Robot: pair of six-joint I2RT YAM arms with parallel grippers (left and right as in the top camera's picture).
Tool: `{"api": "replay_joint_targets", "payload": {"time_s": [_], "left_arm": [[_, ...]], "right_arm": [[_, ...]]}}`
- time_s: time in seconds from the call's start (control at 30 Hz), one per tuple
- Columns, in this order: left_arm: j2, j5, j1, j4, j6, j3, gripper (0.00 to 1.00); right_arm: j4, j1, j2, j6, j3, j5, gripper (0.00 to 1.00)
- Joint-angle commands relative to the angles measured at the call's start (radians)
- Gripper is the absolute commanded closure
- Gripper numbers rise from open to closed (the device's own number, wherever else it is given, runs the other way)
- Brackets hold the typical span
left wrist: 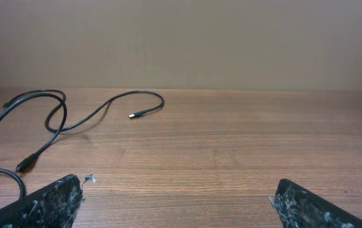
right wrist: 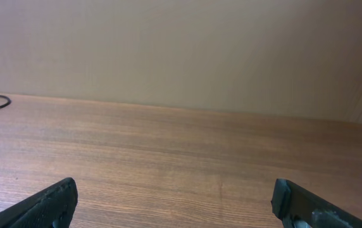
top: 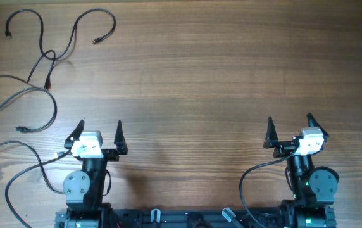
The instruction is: Untangle cables
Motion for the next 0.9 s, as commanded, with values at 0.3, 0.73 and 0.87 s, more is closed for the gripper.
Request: {"api": "replay_joint_targets", "payload": {"time_s": [0.3,0.73,0.87], "left_arm": [[-0.01,-0.002,0.002,0.003,0.026,-0.01,0.0],[-0.011,-0.002,-0.061,0.003,0.026,-0.01,0.0],[-0.011,-0.002,-0.063,0.003,0.026,-0.01,0.0]], "right_arm": [[0.002,0.004,-0.012,0.015,0.0,0.014,0.0],[0.002,0.004,-0.012,0.015,0.0,0.014,0.0],[0.002,0.004,-0.012,0.015,0.0,0.014,0.0]]}}
